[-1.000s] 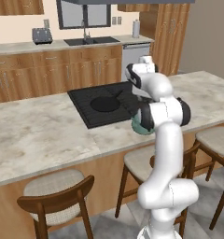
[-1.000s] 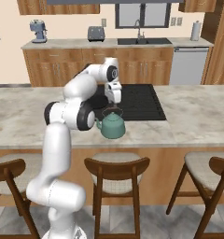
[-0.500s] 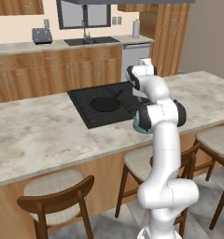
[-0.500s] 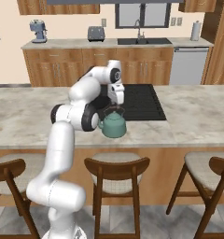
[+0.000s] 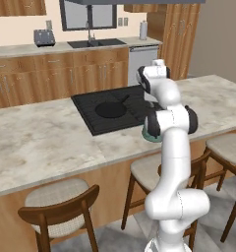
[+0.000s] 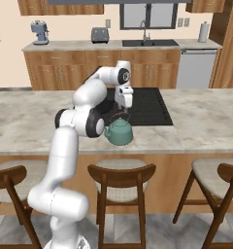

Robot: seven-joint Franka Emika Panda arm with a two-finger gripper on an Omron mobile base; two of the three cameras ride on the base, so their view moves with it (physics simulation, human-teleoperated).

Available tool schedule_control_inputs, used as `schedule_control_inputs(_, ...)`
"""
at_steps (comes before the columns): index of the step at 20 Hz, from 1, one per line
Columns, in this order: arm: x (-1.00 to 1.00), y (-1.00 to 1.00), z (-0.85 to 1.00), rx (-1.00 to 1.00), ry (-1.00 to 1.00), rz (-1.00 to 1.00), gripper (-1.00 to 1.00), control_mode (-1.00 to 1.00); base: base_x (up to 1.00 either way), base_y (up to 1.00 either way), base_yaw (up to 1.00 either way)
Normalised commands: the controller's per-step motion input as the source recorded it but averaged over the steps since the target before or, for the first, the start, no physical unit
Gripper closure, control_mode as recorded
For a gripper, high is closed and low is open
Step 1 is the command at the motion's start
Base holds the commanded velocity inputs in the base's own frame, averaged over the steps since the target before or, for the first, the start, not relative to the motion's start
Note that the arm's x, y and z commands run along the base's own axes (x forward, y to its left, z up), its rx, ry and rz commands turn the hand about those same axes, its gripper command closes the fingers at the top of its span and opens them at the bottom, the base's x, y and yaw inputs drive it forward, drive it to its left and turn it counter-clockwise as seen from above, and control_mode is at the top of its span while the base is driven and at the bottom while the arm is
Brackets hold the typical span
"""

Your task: Pick the kettle from the counter and place it on a stove burner. Then turn the burner on.

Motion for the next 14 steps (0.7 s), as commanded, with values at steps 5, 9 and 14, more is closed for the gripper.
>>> schedule_control_inputs(5, 0.00, 0.00, 0.00, 0.00, 0.00, 0.00, -1.00, -1.00, 0.00, 0.00, 0.00)
schedule_control_inputs(9, 0.00, 0.00, -0.04, 0.00, 0.00, 0.00, -1.00, -1.00, 0.00, 0.00, 0.00)
schedule_control_inputs(14, 0.00, 0.00, -0.22, 0.00, 0.00, 0.00, -1.00, -1.00, 0.00, 0.00, 0.00)
